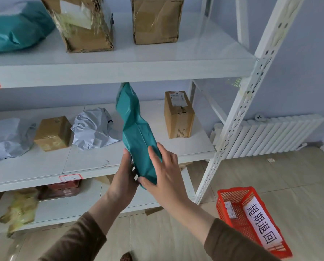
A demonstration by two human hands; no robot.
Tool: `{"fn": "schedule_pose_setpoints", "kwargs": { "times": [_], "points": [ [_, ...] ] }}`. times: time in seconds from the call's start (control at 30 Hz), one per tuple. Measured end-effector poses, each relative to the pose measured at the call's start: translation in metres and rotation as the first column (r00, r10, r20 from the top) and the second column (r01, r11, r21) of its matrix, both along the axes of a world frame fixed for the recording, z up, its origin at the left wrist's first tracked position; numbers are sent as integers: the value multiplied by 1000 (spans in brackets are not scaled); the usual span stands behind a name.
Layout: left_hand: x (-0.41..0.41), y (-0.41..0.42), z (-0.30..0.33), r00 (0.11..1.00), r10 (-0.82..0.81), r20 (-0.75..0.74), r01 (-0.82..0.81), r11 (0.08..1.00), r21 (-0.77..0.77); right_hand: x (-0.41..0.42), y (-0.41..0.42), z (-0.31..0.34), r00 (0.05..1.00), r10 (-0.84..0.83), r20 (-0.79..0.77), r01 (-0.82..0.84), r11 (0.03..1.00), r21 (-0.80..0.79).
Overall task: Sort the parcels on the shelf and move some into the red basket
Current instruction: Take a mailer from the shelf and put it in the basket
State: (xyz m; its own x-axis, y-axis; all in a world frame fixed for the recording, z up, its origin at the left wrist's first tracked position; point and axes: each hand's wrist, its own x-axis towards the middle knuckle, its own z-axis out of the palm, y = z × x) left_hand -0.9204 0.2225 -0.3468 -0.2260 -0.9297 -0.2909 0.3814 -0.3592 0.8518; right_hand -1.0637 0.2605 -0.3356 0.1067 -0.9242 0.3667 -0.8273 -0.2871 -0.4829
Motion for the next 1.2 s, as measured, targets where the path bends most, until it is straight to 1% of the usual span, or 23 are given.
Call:
{"fn": "schedule_pose_setpoints", "kwargs": {
  "times": [0.07, 0.1, 0.13, 0.17, 0.23, 0.27, 0.33, 0.37, 0.4, 0.43, 0.47, 0.5, 0.57, 0.6, 0.63, 0.7, 0.77, 0.87, 0.97, 1.03, 1.2],
  "points": [
    [-3, 0, 3, 998, -9, -65, 10, 1000, 15, 4, 2, 3, 998, 61, 4, -61, 998, -33],
    [-2, 0, 3, 992, -10, -127, 16, 999, 44, 6, 5, 6, 993, 114, 44, -112, 993, -50],
    [0, -1, 2, 982, -13, -188, 27, 997, 73, 9, 7, 9, 977, 168, 128, -162, 985, -60],
    [3, -1, 2, 972, -13, -234, 38, 994, 102, 11, 10, 11, 944, 216, 249, -206, 976, -64],
    [11, -4, -6, 965, -26, -262, 62, 990, 129, 9, 11, 13, 834, 246, 493, -253, 966, -53],
    [15, -5, -10, 965, -44, -259, 81, 987, 135, 5, 8, 14, 799, 216, 562, -236, 971, -38],
    [20, -7, -16, 960, -55, -275, 104, 981, 166, -4, -3, 12, 775, 71, 628, -128, 991, 47],
    [22, -8, -17, 955, -50, -294, 109, 976, 189, -9, -10, 11, 758, -25, 652, -93, 985, 146],
    [23, -10, -18, 951, -41, -305, 108, 973, 205, -14, -18, 10, 725, -118, 679, -103, 956, 276],
    [24, -11, -17, 952, -29, -306, 99, 971, 216, -17, -24, 11, 674, -191, 713, -162, 904, 395],
    [25, -12, -18, 951, -29, -309, 99, 972, 214, -20, -27, 10, 612, -242, 753, -248, 845, 474],
    [25, -14, -20, 950, -25, -311, 96, 972, 217, -22, -29, 9, 535, -282, 796, -346, 787, 512],
    [22, -14, -17, 959, -26, -281, 89, 973, 214, -23, -28, 8, 350, -353, 867, -498, 714, 492],
    [20, -15, -16, 966, -34, -255, 90, 974, 210, -22, -26, 5, 270, -371, 888, -542, 704, 459],
    [19, -15, -13, 974, -43, -222, 90, 975, 204, -23, -26, 2, 219, -379, 899, -559, 706, 434],
    [17, -16, -8, 990, -59, -130, 77, 987, 139, -25, -28, -7, 193, -369, 909, -546, 730, 412],
    [19, -19, -7, 998, -55, -31, 56, 997, 43, -27, -33, -14, 197, -353, 915, -512, 759, 403],
    [21, -20, -6, 997, -22, 72, 26, 998, -62, -31, -38, -18, 212, -347, 913, -443, 799, 407],
    [15, -18, -1, 985, -57, 161, 80, 986, -144, -34, -39, -16, 222, -336, 916, -408, 821, 400],
    [8, -16, 0, 976, -89, 200, 124, 978, -170, -40, -36, -18, 216, -328, 920, -395, 832, 389],
    [-21, -2, -1, 957, -154, 244, 203, 961, -188, -72, -13, -21, 207, -338, 918, -291, 875, 387]
  ]
}}
